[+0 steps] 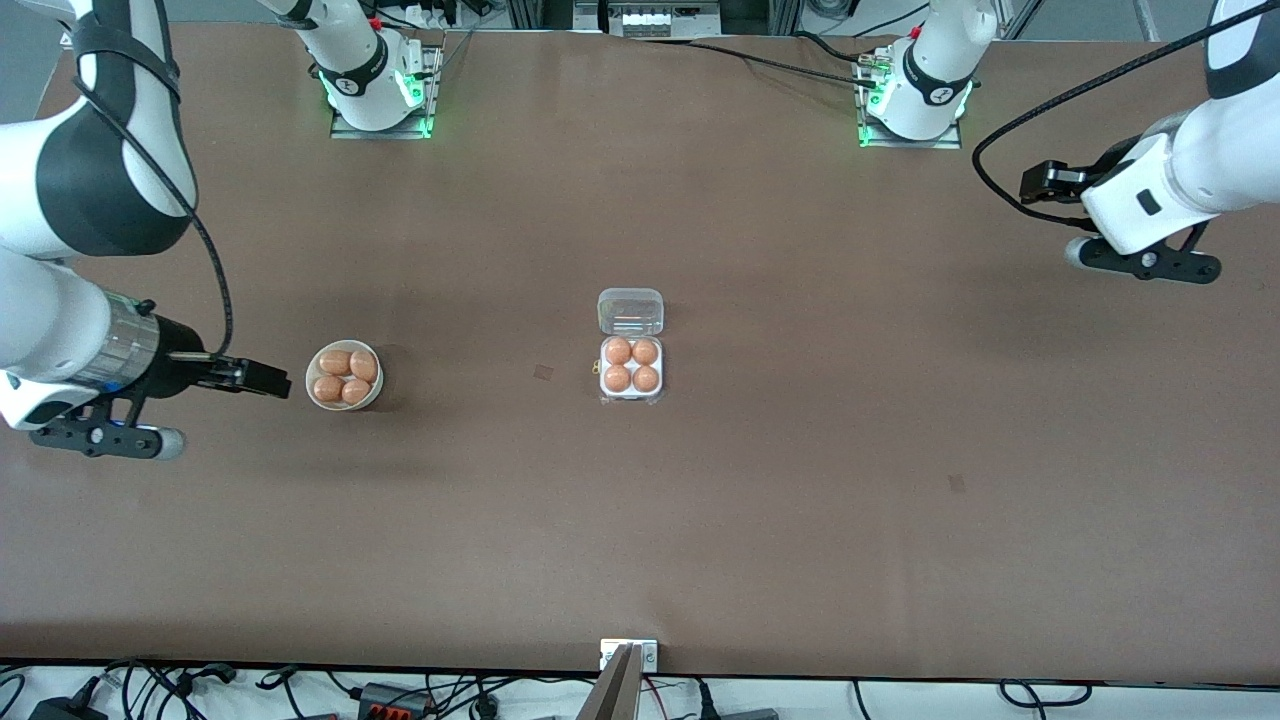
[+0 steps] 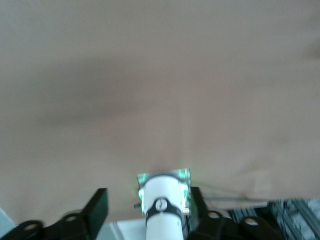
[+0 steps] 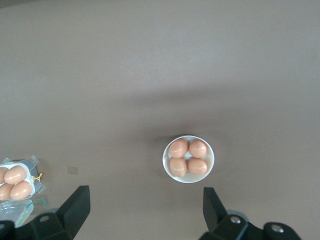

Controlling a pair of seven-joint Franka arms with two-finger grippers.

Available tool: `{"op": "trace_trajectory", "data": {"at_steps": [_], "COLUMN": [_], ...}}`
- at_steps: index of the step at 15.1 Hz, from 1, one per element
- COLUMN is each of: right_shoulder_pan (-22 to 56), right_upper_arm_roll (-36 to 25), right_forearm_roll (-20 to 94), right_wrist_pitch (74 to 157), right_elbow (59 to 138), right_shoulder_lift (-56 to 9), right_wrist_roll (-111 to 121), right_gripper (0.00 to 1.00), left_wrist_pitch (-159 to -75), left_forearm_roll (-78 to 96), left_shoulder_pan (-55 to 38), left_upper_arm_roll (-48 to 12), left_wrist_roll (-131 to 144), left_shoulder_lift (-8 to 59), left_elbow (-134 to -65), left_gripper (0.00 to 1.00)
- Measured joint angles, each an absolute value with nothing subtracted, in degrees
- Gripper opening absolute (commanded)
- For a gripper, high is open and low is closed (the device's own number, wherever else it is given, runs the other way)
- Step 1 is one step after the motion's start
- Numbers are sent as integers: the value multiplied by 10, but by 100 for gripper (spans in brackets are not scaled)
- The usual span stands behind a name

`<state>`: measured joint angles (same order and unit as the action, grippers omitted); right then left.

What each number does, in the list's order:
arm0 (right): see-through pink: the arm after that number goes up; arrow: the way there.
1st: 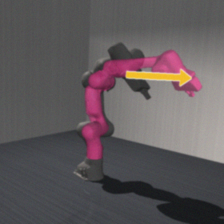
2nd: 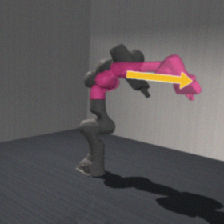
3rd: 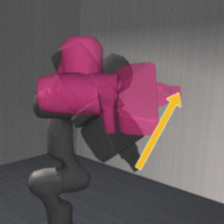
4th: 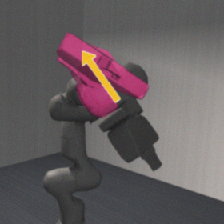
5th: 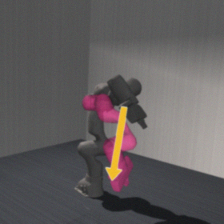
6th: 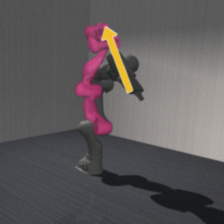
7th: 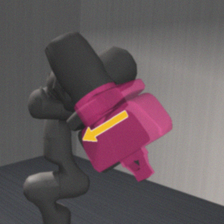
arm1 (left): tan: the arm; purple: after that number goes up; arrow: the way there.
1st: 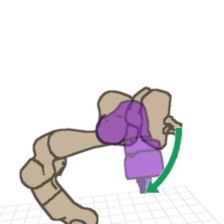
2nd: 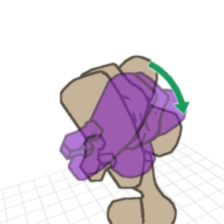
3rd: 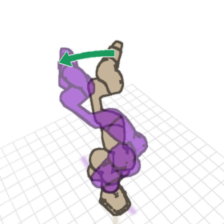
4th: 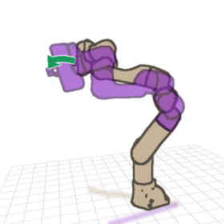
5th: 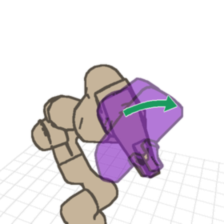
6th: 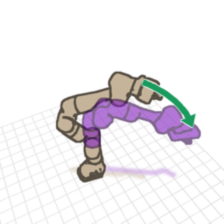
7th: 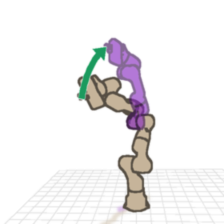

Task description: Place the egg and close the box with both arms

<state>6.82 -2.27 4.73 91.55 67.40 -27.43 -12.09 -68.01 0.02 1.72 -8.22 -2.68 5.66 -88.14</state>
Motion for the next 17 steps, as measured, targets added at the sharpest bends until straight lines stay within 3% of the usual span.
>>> {"op": "trace_trajectory", "data": {"at_steps": [6, 9, 14, 17], "right_shoulder_pan": [26, 11, -15, -17], "right_upper_arm_roll": [-23, -23, -23, -21], "right_forearm_roll": [47, 46, 0, -1], "right_wrist_pitch": [914, 914, 903, 905], "right_elbow": [674, 674, 685, 731], "right_shoulder_lift": [-268, -248, -212, -189], "right_wrist_roll": [-64, -64, 6, 17], "right_gripper": [100, 100, 100, 100], "left_wrist_pitch": [-686, -737, -865, -924], "left_forearm_roll": [1, 13, 58, 58], "left_shoulder_pan": [10, 7, 6, 5], "left_upper_arm_roll": [-207, -287, -362, -404], "left_wrist_roll": [23, 66, 191, 236], "left_shoulder_lift": [61, 63, 64, 65], "left_elbow": [-907, -946, -1000, -1037], "left_gripper": [1, 1, 1, 1]}}
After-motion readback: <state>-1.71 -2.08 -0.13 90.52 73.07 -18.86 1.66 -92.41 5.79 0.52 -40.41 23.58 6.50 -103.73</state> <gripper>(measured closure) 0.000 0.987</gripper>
